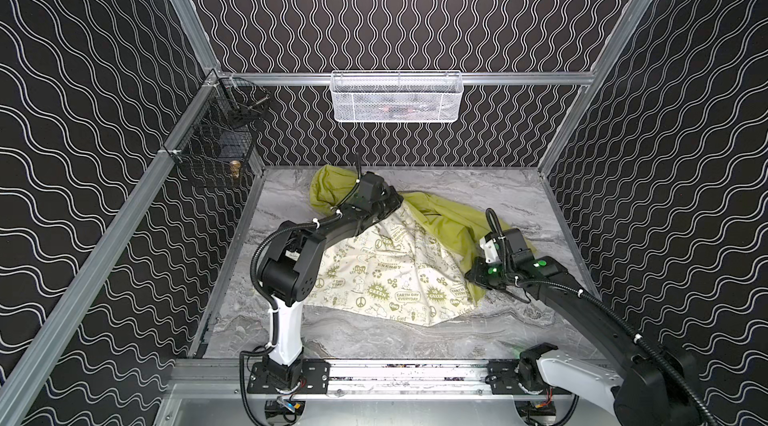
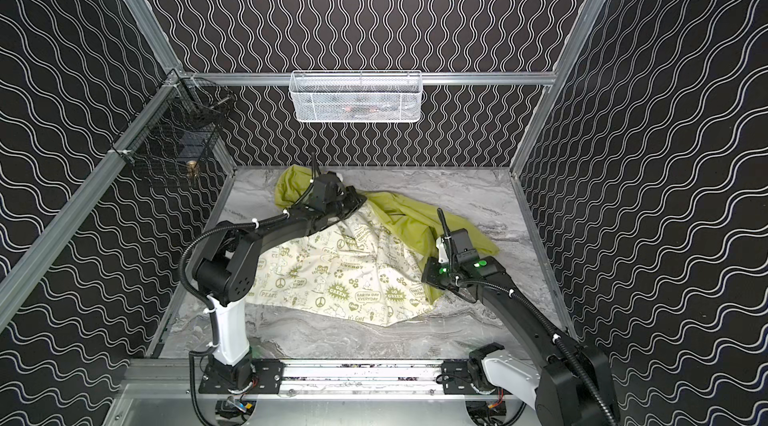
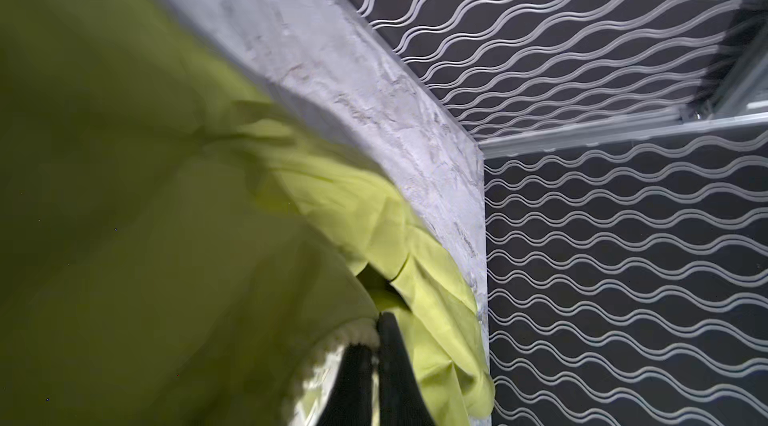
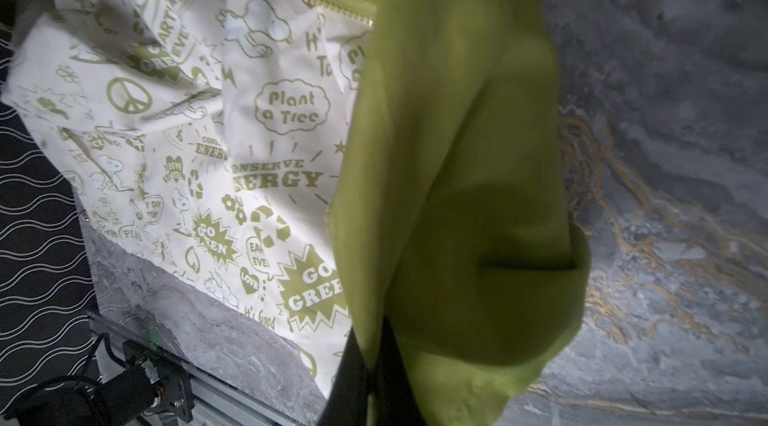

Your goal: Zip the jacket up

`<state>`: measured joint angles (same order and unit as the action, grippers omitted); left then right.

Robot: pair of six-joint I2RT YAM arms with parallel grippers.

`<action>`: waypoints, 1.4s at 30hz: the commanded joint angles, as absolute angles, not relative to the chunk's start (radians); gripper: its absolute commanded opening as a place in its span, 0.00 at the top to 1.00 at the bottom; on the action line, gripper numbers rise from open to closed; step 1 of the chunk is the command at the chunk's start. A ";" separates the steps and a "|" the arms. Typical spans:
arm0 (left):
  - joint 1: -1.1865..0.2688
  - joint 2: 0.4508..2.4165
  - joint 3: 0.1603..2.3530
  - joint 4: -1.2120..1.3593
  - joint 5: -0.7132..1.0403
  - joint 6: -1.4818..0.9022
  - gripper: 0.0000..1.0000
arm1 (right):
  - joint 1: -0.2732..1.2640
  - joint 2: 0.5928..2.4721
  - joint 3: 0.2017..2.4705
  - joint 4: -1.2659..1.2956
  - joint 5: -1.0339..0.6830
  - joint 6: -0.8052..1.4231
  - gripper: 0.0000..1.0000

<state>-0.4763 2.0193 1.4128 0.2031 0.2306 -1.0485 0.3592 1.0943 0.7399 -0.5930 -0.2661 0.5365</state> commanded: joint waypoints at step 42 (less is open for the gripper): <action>-0.379 2.562 2.070 0.261 0.341 -1.054 0.52 | 0.548 1.409 0.721 -0.343 -0.708 0.503 0.52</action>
<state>-0.3817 2.5778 2.0727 0.2352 0.3290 -1.0702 0.5484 1.4208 0.7078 -0.3374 -0.7212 0.5072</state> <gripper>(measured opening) 0.463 0.466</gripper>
